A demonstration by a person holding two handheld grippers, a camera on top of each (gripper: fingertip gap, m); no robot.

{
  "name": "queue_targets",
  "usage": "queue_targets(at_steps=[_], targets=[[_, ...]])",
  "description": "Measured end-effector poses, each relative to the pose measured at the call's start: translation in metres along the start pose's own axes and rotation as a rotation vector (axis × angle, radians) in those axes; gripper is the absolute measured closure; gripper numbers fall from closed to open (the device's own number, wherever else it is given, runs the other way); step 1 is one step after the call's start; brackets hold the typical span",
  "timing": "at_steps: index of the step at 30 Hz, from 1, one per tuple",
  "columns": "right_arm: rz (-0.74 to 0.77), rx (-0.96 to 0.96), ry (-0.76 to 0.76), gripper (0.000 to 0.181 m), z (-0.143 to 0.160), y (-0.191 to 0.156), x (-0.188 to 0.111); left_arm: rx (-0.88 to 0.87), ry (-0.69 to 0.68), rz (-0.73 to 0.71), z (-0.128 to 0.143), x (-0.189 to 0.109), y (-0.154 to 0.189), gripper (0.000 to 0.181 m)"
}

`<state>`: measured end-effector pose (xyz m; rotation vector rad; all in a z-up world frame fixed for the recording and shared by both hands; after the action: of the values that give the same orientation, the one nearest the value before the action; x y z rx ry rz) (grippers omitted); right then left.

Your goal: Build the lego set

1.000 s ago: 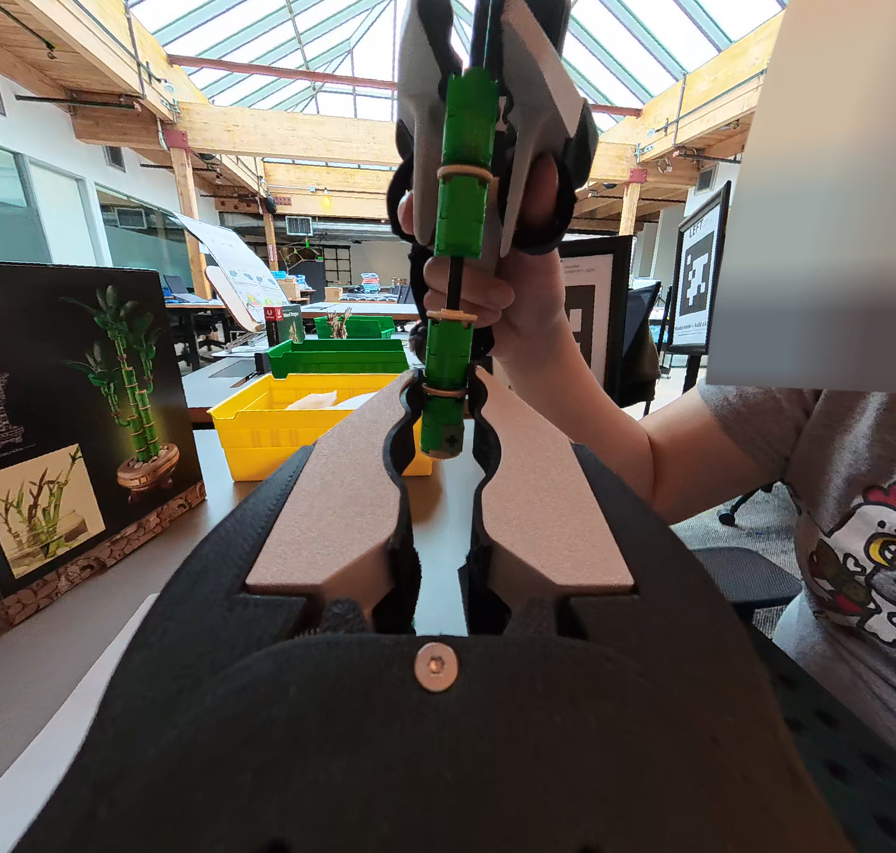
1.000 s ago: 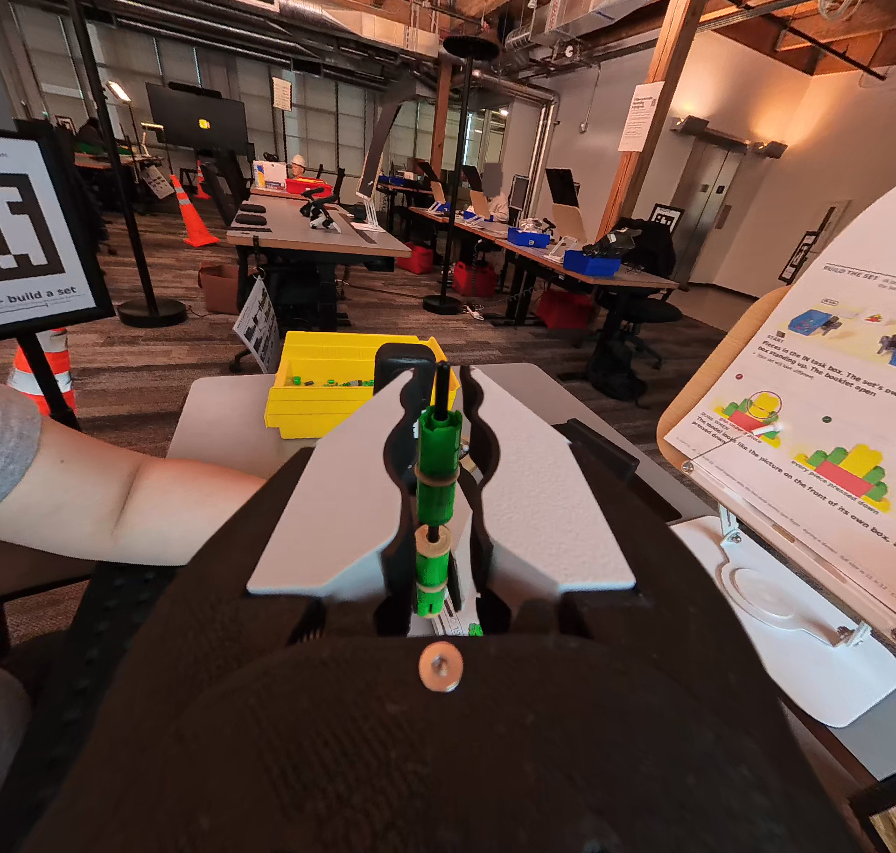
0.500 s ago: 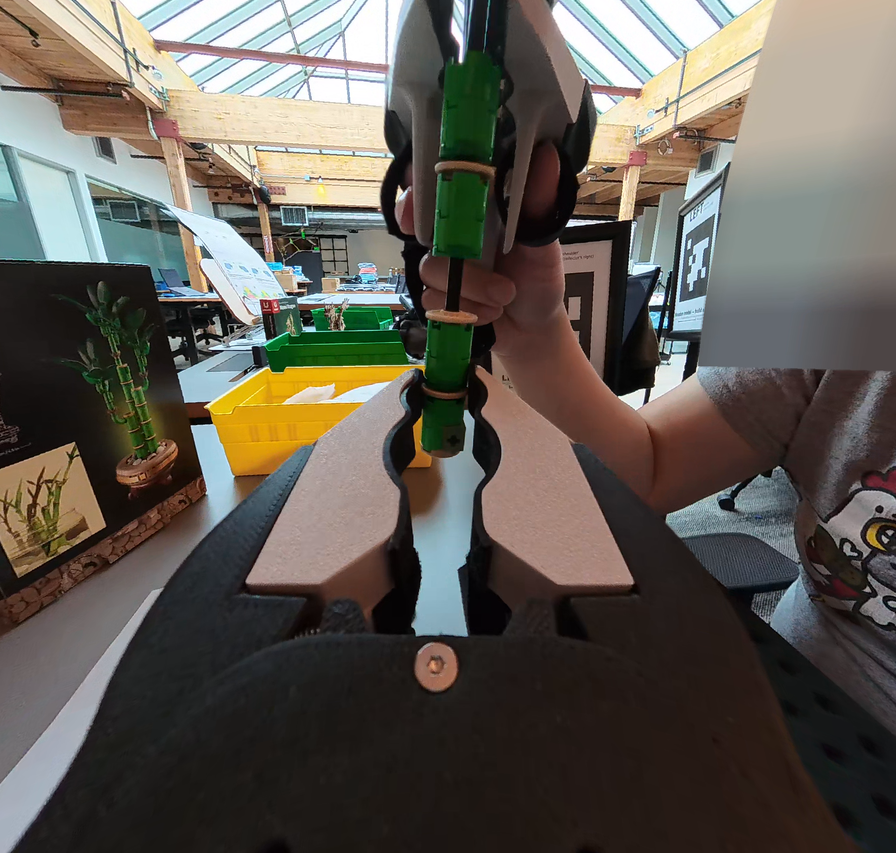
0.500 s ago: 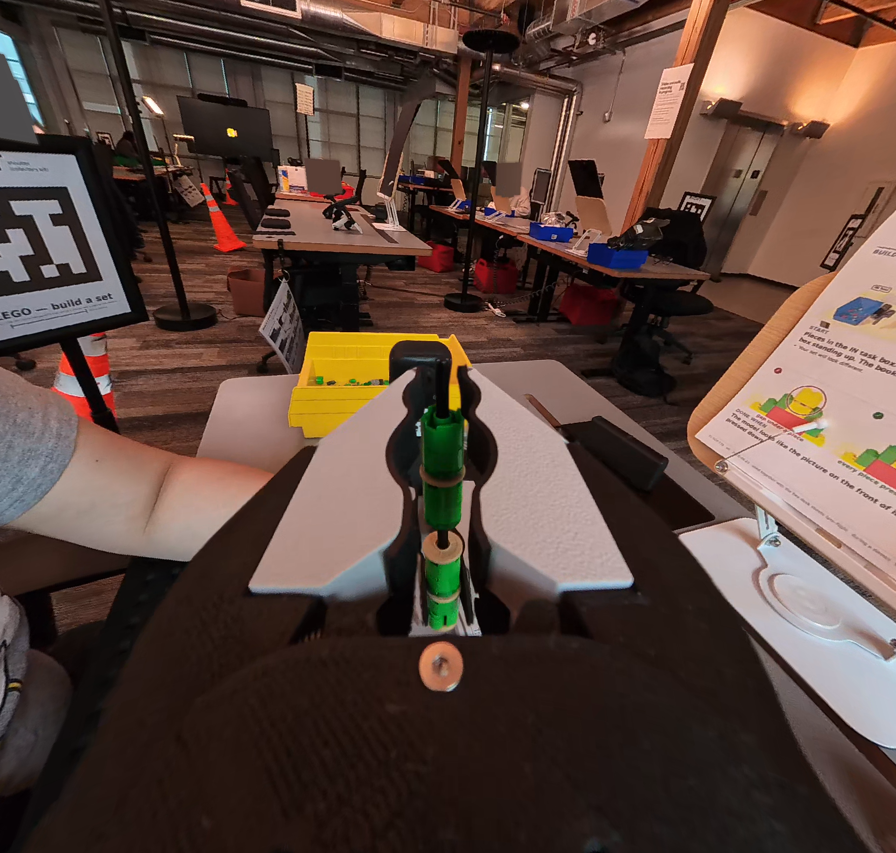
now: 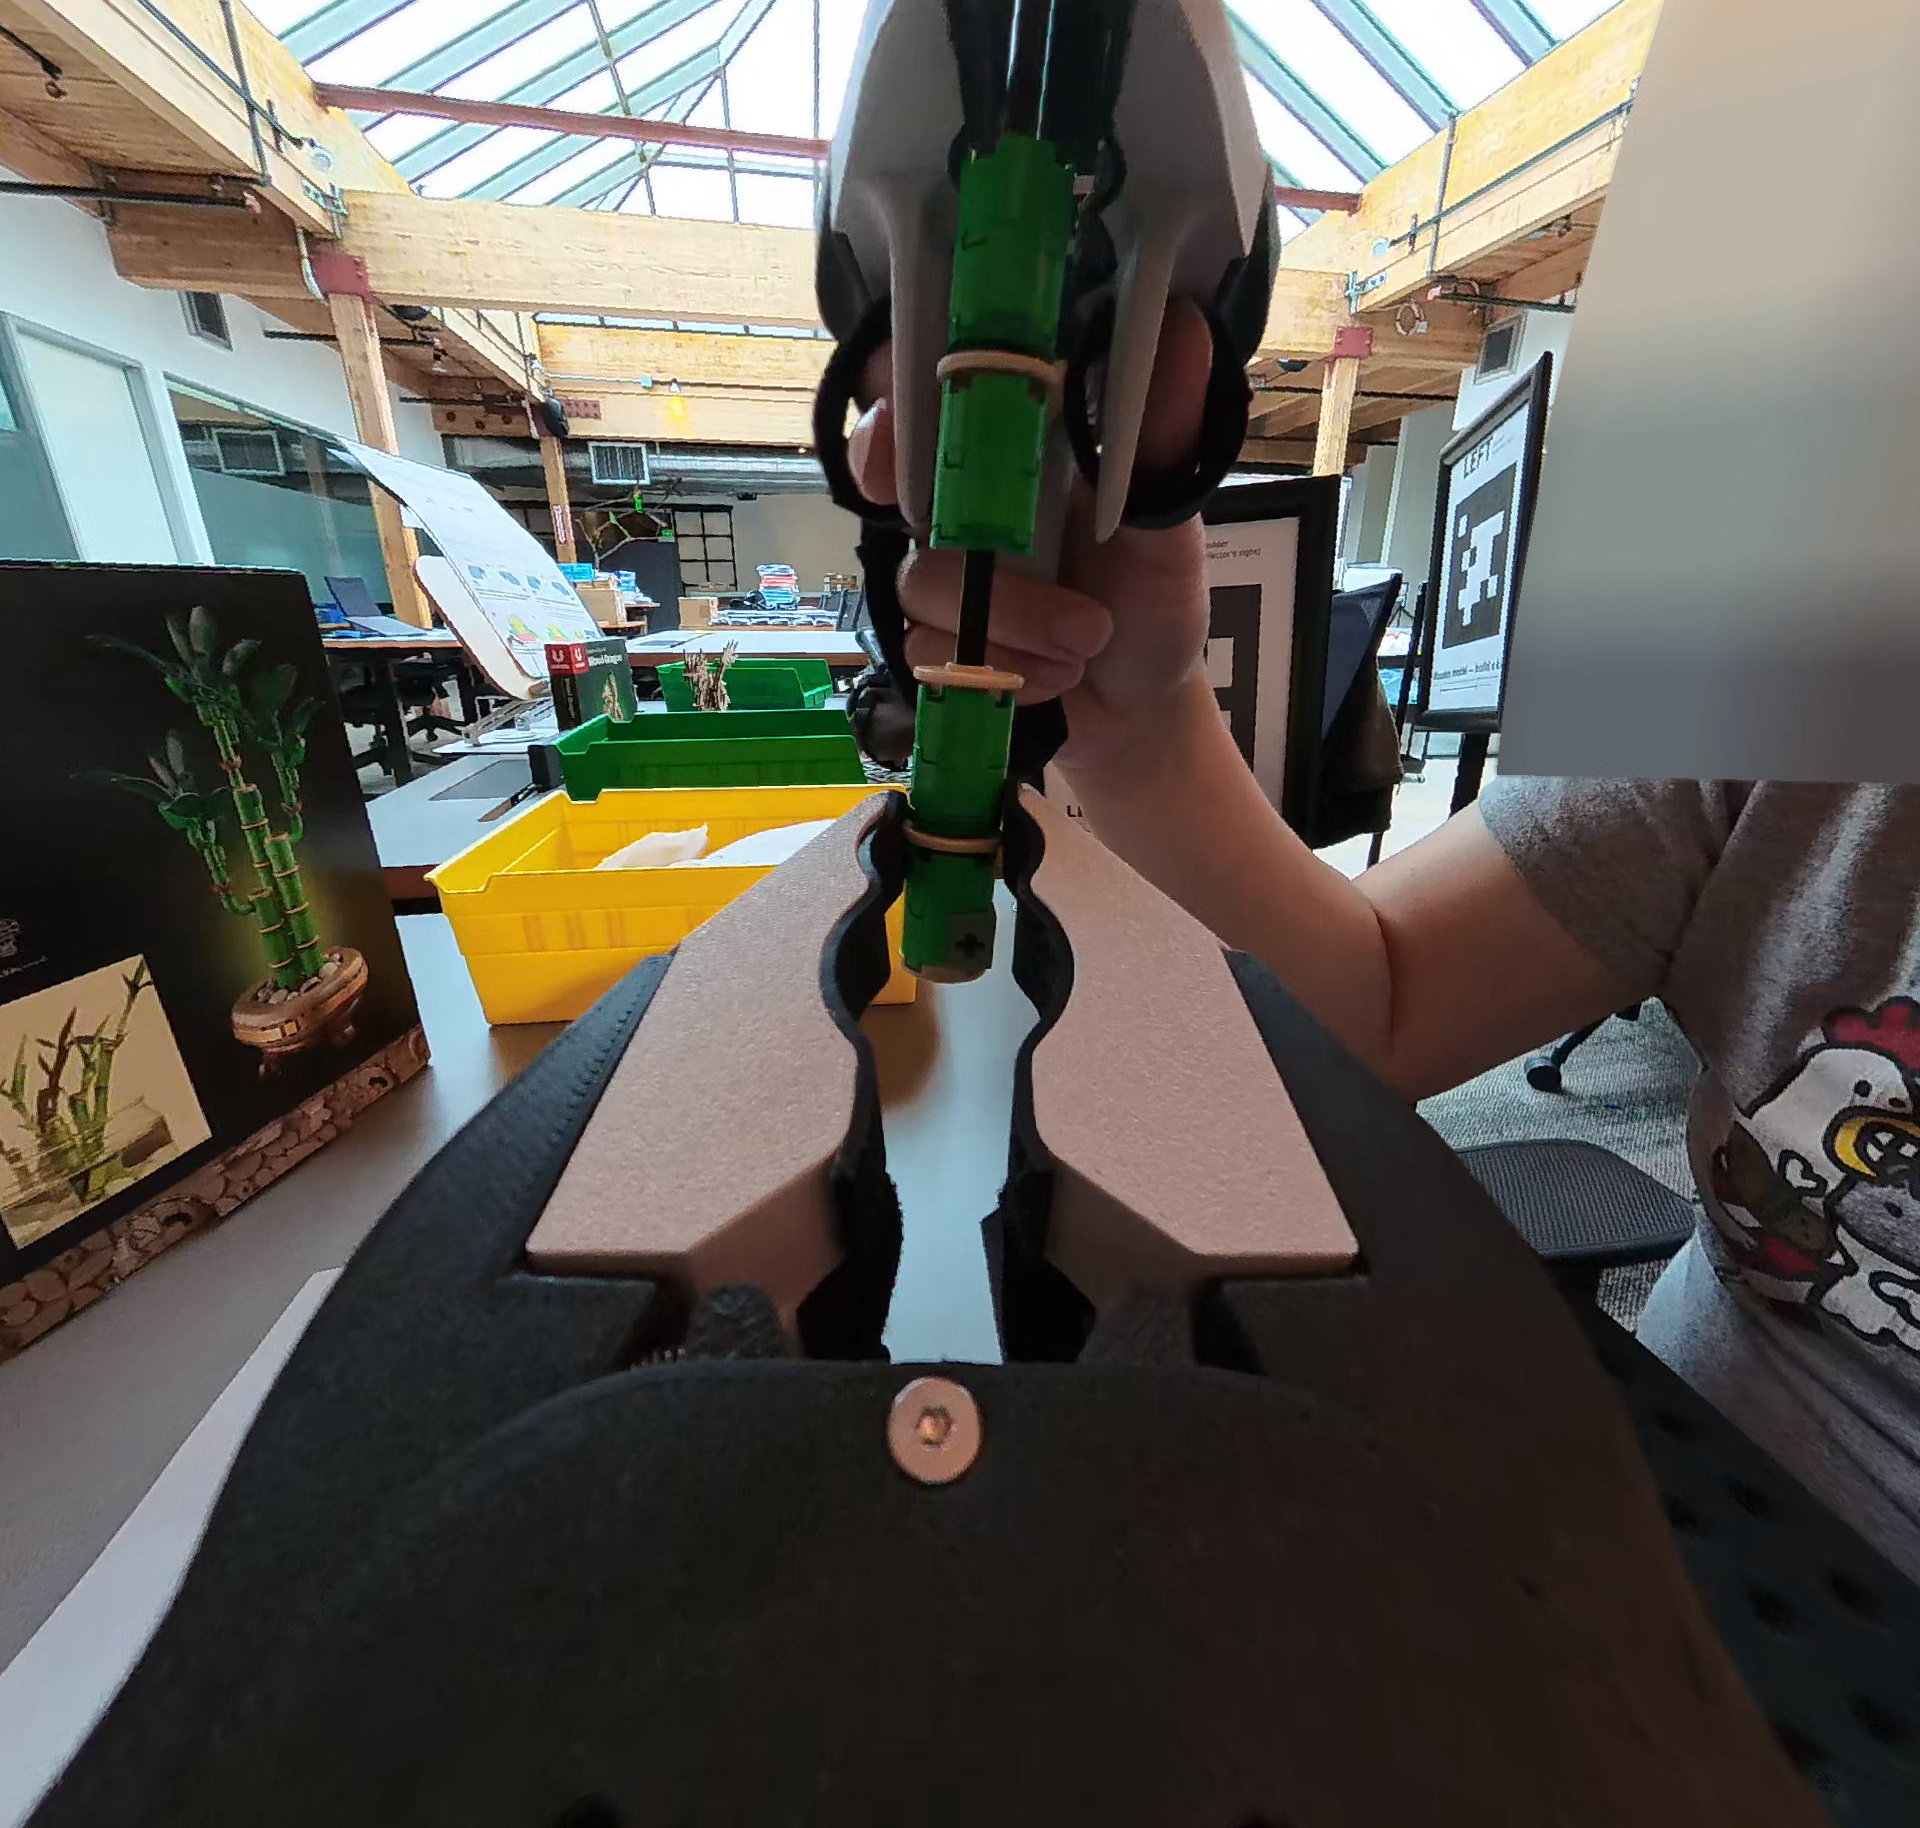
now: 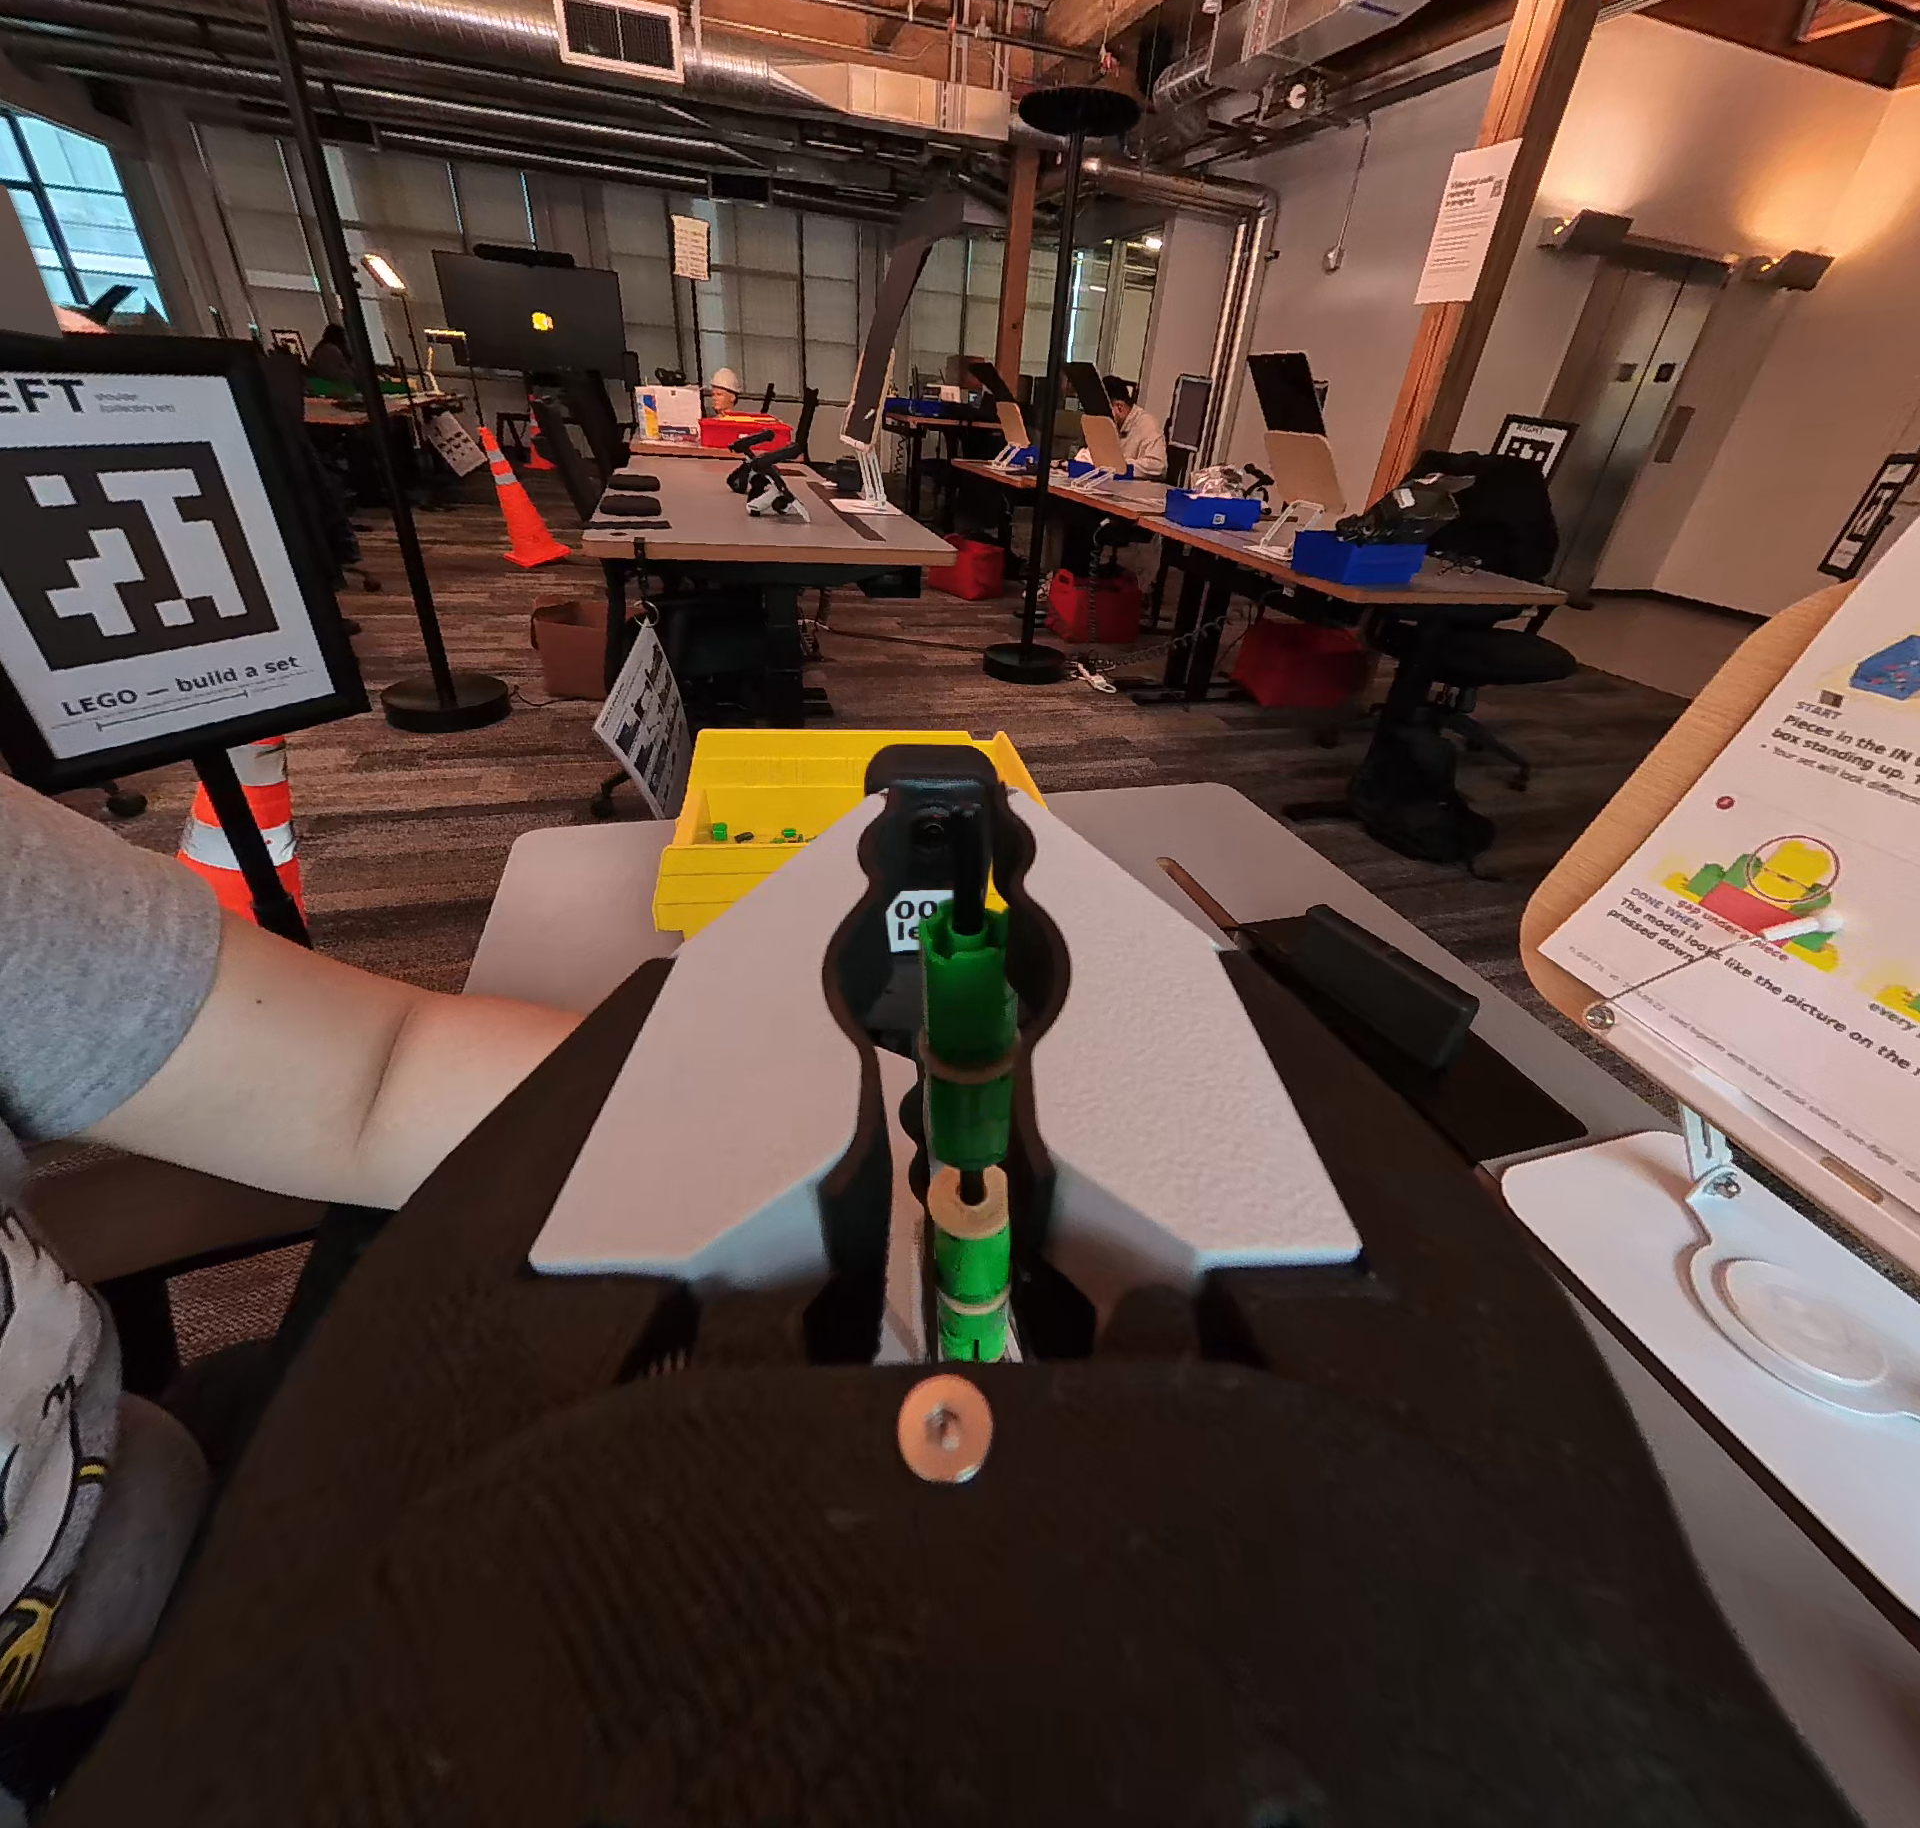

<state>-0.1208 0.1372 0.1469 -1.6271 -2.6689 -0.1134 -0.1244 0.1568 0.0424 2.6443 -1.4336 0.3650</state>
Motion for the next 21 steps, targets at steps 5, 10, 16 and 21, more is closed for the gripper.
queue_targets(at_steps=[5, 10, 16, 21], targets=[[0.011, -0.032, -0.004, 0.173, -0.0004, -0.0013, 0.0, -0.002, -0.005, 0.003, 0.001, -0.0001, -0.0001, 0.166], [0.02, -0.053, -0.012, 0.181, -0.0015, -0.0011, -0.0033, -0.001, -0.011, 0.011, 0.0024, 0.0011, 0.0012, 0.166], [-0.004, -0.002, -0.029, 0.181, 0.0022, 0.0009, -0.0029, -0.01, -0.014, 0.02, 0.0032, 0.0027, 0.0026, 0.166], [-0.036, 0.08, 0.004, 0.181, 0.0012, 0.007, -0.007, -0.041, 0.002, 0.028, 0.003, 0.0024, 0.0014, 0.166]])
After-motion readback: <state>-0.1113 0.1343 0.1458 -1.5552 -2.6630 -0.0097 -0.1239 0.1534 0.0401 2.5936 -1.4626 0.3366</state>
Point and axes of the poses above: each gripper's, where its closed fingertips meet, x out along the fingers, z out of its underside, y = z × x across the jaws, the point moved 4 cm from there along -x, back along the fingers, and after that the axes turned 1 degree about x, right-handed, at the moved point
